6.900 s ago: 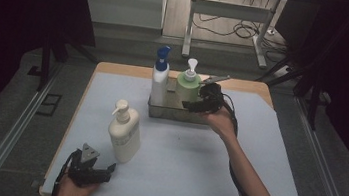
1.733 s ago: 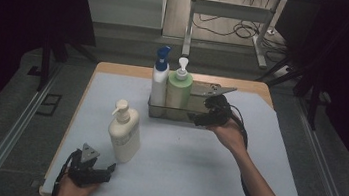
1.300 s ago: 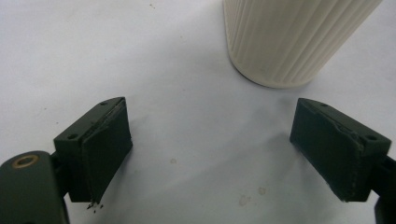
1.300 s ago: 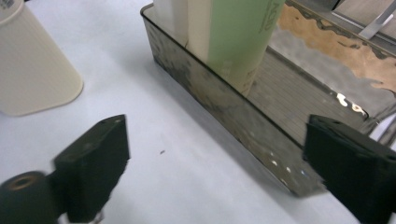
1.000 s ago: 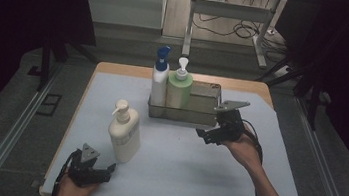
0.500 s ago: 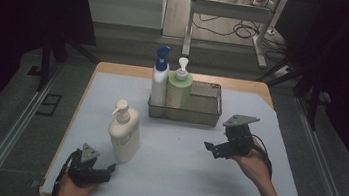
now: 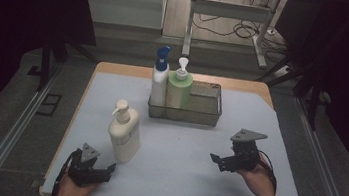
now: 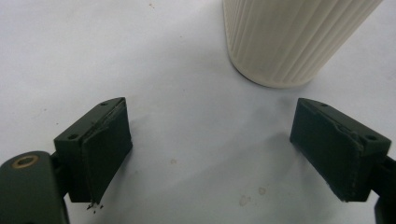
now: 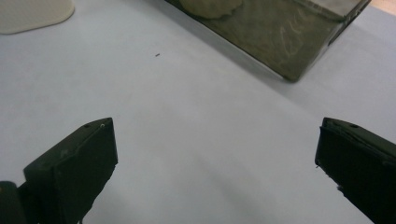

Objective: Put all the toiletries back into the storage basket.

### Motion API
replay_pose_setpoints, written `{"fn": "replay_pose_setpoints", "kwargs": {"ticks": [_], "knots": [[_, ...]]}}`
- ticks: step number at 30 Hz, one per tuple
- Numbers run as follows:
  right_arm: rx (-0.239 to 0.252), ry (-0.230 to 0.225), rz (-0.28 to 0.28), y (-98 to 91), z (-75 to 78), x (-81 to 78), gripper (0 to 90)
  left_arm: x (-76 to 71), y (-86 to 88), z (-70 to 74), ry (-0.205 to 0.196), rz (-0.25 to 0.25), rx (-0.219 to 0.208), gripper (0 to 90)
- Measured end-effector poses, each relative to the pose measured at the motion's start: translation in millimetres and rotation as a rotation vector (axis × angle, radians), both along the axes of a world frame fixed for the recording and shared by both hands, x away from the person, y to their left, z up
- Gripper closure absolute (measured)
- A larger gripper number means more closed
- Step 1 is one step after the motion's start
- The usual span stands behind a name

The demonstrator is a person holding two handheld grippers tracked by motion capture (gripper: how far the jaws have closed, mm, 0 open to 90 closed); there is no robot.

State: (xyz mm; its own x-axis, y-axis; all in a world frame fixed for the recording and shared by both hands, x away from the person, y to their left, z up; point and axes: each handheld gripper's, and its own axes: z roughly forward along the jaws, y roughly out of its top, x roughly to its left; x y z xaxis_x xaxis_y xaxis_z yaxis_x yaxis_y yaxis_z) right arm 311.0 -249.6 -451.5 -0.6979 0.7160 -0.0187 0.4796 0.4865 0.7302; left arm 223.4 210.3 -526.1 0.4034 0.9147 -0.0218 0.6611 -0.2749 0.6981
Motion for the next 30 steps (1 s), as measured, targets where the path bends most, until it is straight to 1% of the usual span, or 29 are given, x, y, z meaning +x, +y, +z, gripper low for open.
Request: {"fn": "replay_pose_setpoints", "kwargs": {"ticks": [2, 7, 10, 14, 17, 23, 25, 27, 30], "knots": [[0.003, 0.002, -0.006, -2.6, -5.1, -3.1, 0.0, 0.1, -0.3, 0.0, 0.000, 0.002, -0.002, 12.1], [-0.016, 0.007, -0.017, -7.5, -20.8, -10.6, 0.0, 0.5, -0.1, 0.5, 0.003, 0.000, -0.002, 12.2], [-0.008, 0.017, -0.022, -10.3, -29.4, -14.0, 0.0, 0.8, 0.5, 1.2, 0.006, -0.004, 0.000, 12.5], [-0.013, 0.025, -0.027, -13.0, -37.7, -17.5, 0.0, 1.5, 0.9, 2.1, 0.005, -0.003, -0.001, 14.0], [-0.012, 0.035, -0.031, -14.8, -44.6, -20.1, 0.0, 2.6, 1.7, 3.4, 0.006, -0.004, 0.003, 16.8], [-0.025, 0.048, -0.038, -18.2, -57.4, -22.5, 0.0, 4.3, 5.9, 8.3, -0.020, 0.014, 0.024, 22.2], [-0.031, 0.059, -0.044, -18.9, -60.6, -22.6, 0.0, 5.3, 7.7, 10.6, -0.030, 0.024, 0.025, 24.9], [-0.037, 0.057, -0.047, -19.2, -63.0, -22.5, 0.0, 6.6, 9.2, 12.7, -0.039, 0.029, 0.022, 25.8], [-0.049, 0.061, -0.046, -18.3, -66.0, -22.8, 0.0, 9.8, 11.4, 15.9, -0.048, 0.037, 0.021, 29.8]]}}
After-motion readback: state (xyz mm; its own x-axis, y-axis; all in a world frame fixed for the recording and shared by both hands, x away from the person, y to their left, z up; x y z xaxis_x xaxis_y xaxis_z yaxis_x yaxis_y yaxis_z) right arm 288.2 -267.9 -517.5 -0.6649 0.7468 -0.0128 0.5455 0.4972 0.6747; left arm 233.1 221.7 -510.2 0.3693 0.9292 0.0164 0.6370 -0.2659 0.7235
